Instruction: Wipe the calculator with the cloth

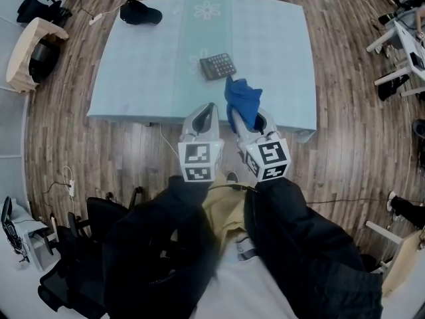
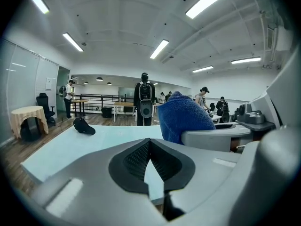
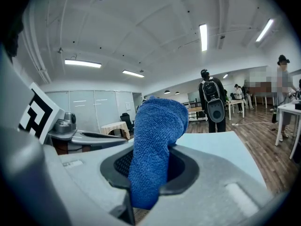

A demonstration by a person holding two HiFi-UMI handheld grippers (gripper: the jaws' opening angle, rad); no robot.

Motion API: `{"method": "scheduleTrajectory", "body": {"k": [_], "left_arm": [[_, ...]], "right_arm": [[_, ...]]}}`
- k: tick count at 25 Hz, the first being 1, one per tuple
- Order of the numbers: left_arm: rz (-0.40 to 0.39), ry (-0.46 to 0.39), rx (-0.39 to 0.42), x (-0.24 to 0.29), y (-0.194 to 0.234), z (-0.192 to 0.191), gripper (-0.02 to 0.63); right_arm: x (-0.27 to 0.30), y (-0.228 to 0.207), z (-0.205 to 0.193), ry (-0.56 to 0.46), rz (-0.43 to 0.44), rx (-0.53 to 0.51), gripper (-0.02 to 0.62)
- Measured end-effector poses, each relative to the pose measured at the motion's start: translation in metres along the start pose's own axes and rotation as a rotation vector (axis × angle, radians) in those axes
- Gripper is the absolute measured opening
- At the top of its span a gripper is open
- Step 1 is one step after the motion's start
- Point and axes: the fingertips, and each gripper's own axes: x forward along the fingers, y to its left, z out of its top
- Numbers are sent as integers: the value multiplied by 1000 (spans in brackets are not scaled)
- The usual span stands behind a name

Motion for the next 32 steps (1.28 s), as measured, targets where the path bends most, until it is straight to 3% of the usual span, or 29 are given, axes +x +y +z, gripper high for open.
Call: {"method": "scheduleTrajectory", "body": {"k": [8,18,27,32], "left_arm": [[-61,6,11,65,39,27,-3],[-117,95,-21,139,95,28,-3],[-133,267,-122,180,107,-15,-3],[-96,338,-153,194,106,-31,-3]], "right_arm": [[73,-26,22,10,-45,6,91],[163,-43,21,94,-67,26,91],[191,-71,-19,217,-89,86,92],[196,-84,-40,270,-45,99,94]]}}
